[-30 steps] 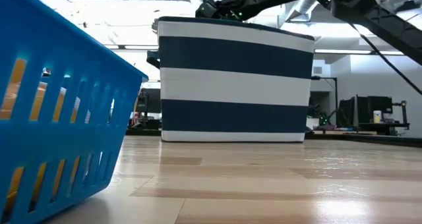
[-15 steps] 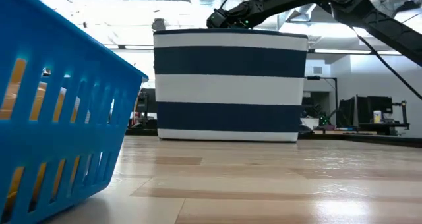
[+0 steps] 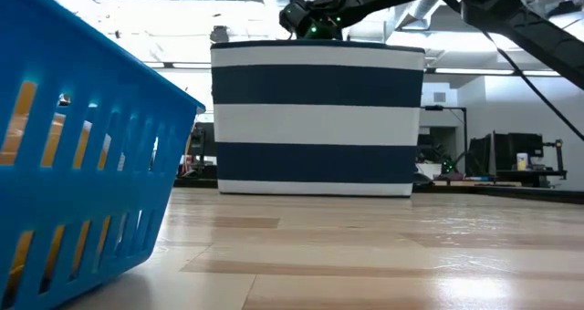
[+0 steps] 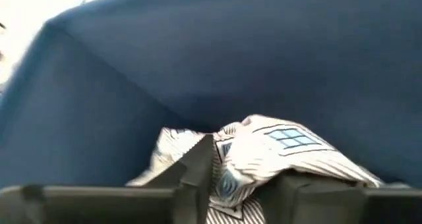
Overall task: Pick & place medical supplies in basket/bin
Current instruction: Put the gray patients gown into the blue laundry organizer, then return to Home Position
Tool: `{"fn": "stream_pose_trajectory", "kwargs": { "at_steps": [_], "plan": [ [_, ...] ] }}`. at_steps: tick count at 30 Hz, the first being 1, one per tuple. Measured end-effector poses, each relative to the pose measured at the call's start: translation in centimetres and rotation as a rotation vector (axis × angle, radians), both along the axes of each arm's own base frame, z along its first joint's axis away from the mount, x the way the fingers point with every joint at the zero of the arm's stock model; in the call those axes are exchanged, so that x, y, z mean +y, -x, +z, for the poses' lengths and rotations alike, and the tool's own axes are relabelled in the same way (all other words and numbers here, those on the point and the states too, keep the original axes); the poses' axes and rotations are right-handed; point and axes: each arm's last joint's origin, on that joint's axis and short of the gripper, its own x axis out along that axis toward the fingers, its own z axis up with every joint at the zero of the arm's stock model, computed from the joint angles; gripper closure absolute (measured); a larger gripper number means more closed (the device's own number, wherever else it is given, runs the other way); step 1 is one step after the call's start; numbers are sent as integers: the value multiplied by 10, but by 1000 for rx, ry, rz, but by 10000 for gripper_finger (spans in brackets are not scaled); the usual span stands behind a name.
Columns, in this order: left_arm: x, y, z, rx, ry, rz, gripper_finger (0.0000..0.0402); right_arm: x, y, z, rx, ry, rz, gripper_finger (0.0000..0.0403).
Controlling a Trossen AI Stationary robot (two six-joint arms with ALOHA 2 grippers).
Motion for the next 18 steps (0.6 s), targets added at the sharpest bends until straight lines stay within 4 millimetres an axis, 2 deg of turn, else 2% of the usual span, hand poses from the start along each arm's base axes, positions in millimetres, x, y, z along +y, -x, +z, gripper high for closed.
{"fn": "stream_pose_trajectory", "kwargs": {
  "at_steps": [4,8,13,18],
  "plan": [
    [0,0,0,-3,-4,-15,115,0,14,5,74,-27,-7,271],
    [-1,0,0,-4,-11,-32,115,5,31,30,114,8,11,219],
    [-1,0,-1,8,-25,-31,115,31,47,71,99,93,89,171],
    [5,6,-2,18,-108,29,115,64,72,114,101,148,234,159]
  ]
}}
